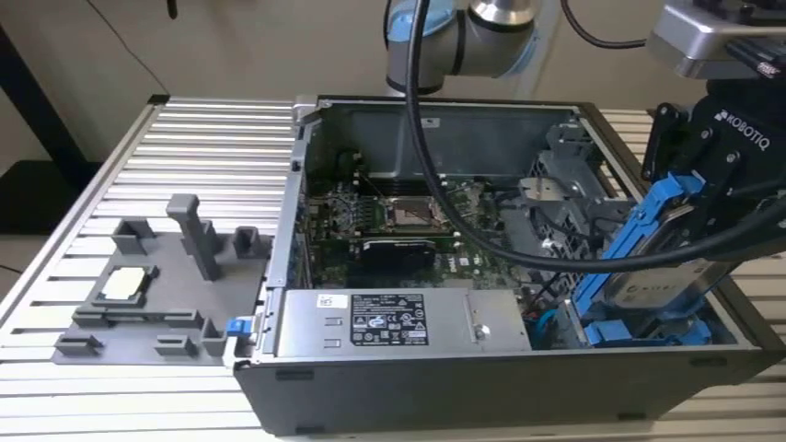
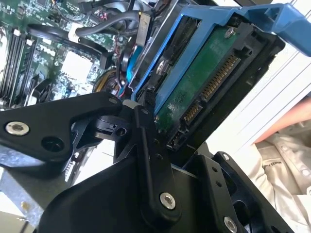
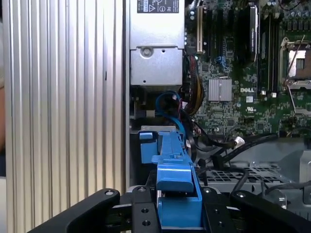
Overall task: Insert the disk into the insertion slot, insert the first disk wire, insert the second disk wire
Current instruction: 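Insert the disk into the insertion slot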
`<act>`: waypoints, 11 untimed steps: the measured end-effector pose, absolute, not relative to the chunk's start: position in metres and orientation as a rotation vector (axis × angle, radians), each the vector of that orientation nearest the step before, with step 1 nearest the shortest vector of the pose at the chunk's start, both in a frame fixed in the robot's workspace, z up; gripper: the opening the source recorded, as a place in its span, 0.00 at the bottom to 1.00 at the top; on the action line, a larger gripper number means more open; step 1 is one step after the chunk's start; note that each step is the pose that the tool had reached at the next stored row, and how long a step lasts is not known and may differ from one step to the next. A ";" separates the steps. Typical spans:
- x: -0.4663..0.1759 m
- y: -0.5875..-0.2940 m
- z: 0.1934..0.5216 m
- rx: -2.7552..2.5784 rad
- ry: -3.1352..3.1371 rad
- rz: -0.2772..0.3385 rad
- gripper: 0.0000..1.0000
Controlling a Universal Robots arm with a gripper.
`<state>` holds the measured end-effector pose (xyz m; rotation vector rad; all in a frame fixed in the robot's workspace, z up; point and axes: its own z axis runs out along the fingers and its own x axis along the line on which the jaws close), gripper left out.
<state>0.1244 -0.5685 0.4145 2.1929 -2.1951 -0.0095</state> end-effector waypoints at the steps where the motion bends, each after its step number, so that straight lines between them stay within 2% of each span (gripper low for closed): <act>1: 0.125 -0.569 0.413 2.196 -2.192 -0.009 0.33; 11: 0.128 -0.569 0.405 2.205 -2.183 -0.009 0.33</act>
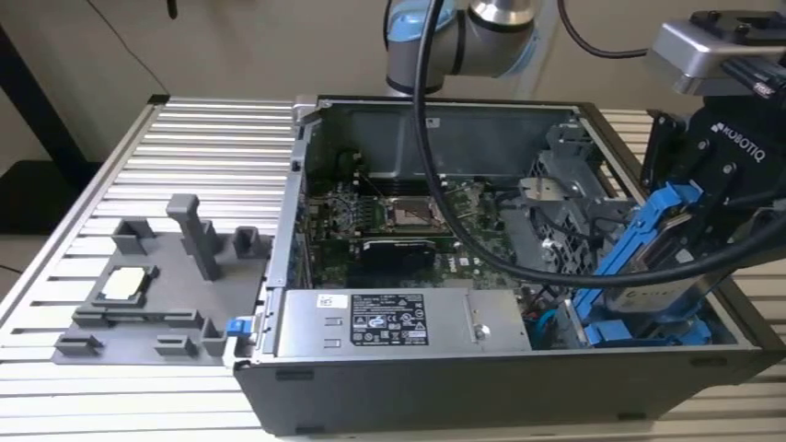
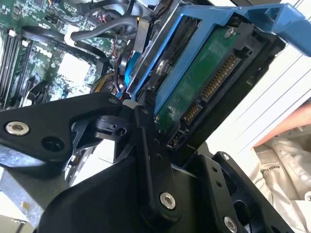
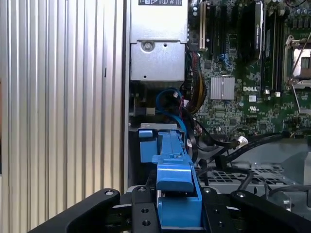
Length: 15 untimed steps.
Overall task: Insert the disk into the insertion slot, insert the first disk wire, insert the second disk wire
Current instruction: 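Insert the disk into the insertion slot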
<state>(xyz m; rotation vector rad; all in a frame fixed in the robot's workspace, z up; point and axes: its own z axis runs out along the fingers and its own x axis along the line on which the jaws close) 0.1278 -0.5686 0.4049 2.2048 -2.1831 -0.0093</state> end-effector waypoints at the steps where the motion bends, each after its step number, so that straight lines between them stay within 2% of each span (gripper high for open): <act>1: 0.128 -0.569 0.403 2.205 -2.183 -0.009 0.33; 15: 0.128 -0.569 0.379 2.211 -2.179 -0.010 0.33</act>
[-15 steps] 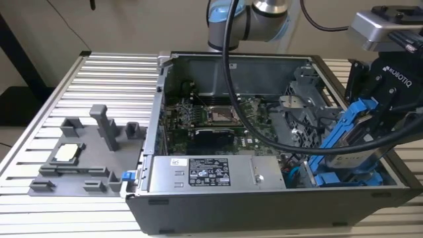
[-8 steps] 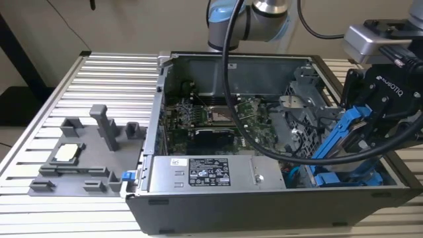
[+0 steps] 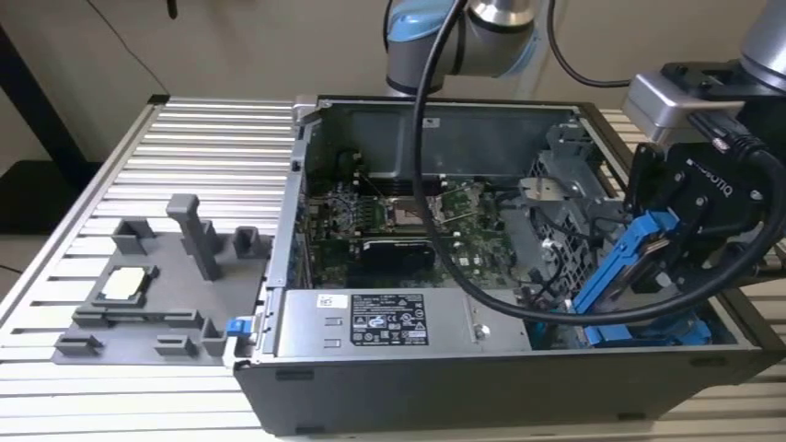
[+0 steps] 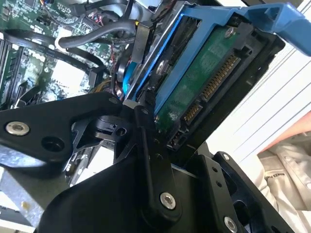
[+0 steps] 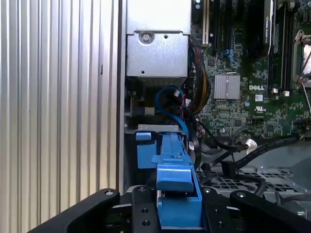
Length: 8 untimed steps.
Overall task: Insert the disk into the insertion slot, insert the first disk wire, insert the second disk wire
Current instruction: 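Insert the disk into the insertion slot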
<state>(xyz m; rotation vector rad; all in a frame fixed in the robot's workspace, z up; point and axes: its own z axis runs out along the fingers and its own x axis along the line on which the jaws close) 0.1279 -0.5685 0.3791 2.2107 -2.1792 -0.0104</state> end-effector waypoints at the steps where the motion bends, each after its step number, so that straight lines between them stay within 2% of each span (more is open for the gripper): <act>1: 0.128 -0.569 0.378 2.211 -2.180 -0.011 0.33; 8: 0.128 -0.567 0.376 2.217 -2.184 -0.023 0.33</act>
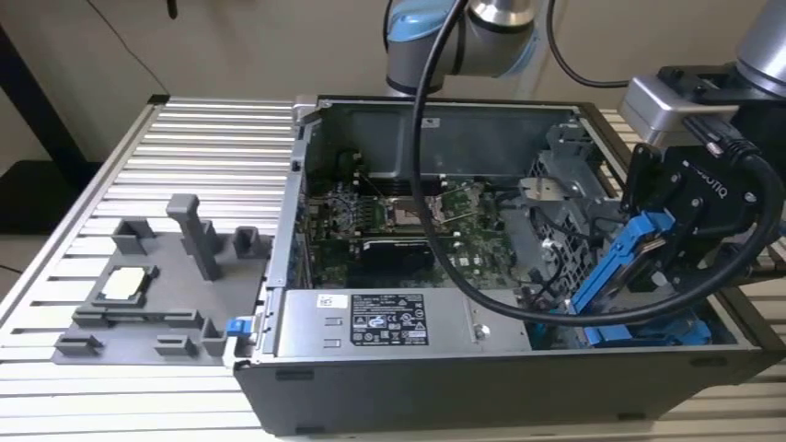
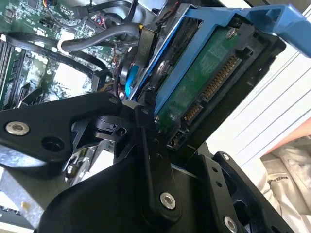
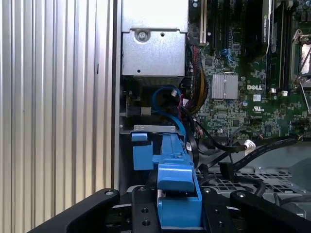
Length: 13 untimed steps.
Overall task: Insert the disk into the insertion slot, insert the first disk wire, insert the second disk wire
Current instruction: 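Insert the disk into the insertion slot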
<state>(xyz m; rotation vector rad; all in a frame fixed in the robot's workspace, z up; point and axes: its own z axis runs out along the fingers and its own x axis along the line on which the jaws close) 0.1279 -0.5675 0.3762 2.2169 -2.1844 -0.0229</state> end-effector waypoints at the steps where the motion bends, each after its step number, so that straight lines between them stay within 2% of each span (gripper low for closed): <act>1: 0.128 -0.567 0.376 2.217 -2.184 -0.022 0.33; 4: 0.128 -0.567 0.376 2.217 -2.184 -0.021 0.34; 5: 0.128 -0.567 0.376 2.216 -2.184 -0.021 0.40; 7: 0.128 -0.567 0.376 2.216 -2.184 -0.021 0.40; 8: 0.128 -0.567 0.376 2.216 -2.183 -0.021 0.47; 13: 0.128 -0.567 0.376 2.216 -2.183 -0.020 0.47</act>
